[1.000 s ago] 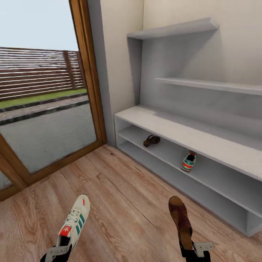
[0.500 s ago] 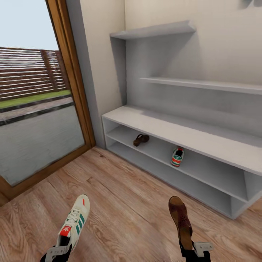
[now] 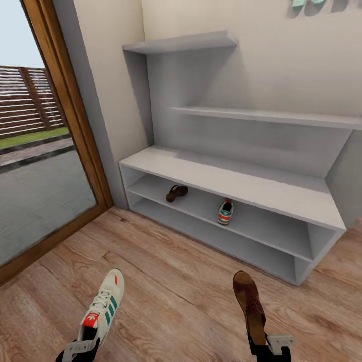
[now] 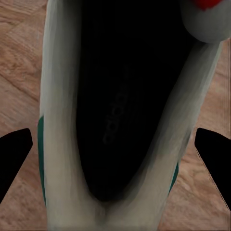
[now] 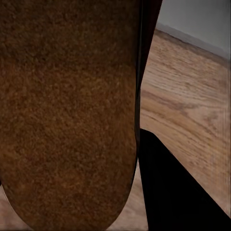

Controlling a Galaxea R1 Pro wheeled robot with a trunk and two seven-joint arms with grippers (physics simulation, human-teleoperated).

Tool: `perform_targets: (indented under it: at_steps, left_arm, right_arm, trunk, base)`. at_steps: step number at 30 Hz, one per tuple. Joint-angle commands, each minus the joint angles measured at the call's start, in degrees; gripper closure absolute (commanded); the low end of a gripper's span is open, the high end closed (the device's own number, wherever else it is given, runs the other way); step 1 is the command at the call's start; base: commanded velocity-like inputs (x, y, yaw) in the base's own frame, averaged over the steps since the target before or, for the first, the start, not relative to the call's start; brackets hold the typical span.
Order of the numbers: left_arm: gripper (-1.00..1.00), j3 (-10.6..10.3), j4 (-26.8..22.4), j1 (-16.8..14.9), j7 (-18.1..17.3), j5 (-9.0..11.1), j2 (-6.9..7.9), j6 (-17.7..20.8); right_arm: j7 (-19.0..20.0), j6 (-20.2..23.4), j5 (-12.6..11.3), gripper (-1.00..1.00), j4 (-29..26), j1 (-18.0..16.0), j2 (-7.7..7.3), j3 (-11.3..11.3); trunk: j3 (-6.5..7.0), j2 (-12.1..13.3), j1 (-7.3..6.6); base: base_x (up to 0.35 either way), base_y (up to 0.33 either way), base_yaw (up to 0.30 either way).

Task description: Pick up the two gym shoes and the two sandals from the corridor floor and place them onto the hallstand (shoe rack) in the corridor, making sure they are on the rack and not on the floor. Arrange them so the two gym shoes are next to each other and the two sandals are next to each other.

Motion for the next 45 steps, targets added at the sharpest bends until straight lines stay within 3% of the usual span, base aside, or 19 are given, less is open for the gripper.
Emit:
perform_targets:
  at_steps: [1, 45]
  left_arm:
    - [1.00, 0.42, 0.12, -0.03, -0.51, 0.10, -0.01, -0.07]
    - [1.00, 0.42, 0.29, -0.03, -0.51, 0.02, -0.01, -1.21]
  right_arm:
    - [0.30, -0.14, -0.83, 1.00, 0.06, -0.05, -0.02, 0.43]
    - [0.30, -0.14, -0.83, 1.00, 0.06, -0.05, -0.02, 0.39]
  trunk:
    - [-0.05, -0.02, -0.01]
    - [-0.05, -0.02, -0.01]
  base:
    - [0.000, 0.000, -0.263]
    - [-0.032, 0.023, -0.263]
